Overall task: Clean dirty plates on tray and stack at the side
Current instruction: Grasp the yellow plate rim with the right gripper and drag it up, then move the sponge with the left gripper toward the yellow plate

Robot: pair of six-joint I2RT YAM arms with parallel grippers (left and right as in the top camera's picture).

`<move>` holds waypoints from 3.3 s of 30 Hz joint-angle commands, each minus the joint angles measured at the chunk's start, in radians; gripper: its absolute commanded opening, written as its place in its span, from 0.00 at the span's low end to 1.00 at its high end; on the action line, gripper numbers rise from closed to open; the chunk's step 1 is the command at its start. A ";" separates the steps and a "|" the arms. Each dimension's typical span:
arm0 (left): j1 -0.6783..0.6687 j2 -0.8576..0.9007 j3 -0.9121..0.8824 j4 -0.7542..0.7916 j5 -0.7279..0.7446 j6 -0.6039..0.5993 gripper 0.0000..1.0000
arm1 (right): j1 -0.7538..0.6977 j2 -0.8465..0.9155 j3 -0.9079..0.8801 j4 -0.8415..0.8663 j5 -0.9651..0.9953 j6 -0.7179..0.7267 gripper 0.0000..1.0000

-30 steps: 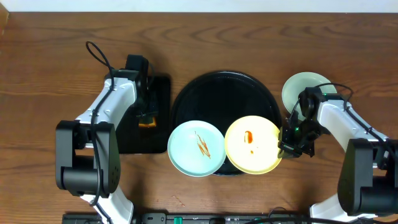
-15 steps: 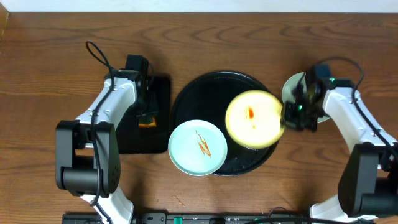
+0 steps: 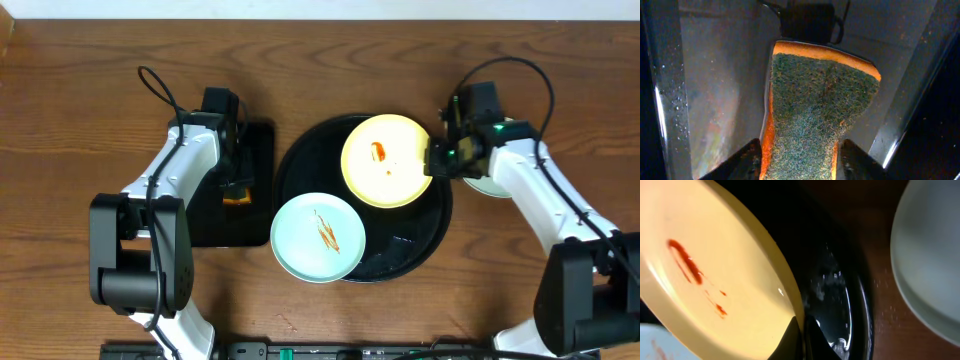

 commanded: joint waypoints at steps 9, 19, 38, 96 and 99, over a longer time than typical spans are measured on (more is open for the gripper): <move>-0.001 0.010 0.000 0.052 -0.002 0.004 0.57 | 0.061 0.129 -0.005 0.106 0.101 0.059 0.01; -0.001 0.011 -0.048 0.093 -0.002 0.004 0.29 | 0.061 0.132 -0.005 0.106 0.100 0.059 0.01; -0.001 -0.150 0.015 0.060 -0.002 0.005 0.08 | 0.061 0.132 -0.005 0.101 0.101 0.058 0.01; -0.386 0.020 0.164 0.307 0.524 -0.245 0.07 | 0.061 0.132 -0.005 0.088 0.101 0.058 0.01; -0.413 0.072 0.164 0.379 0.599 -0.316 0.07 | 0.061 0.132 -0.005 0.084 0.100 0.058 0.01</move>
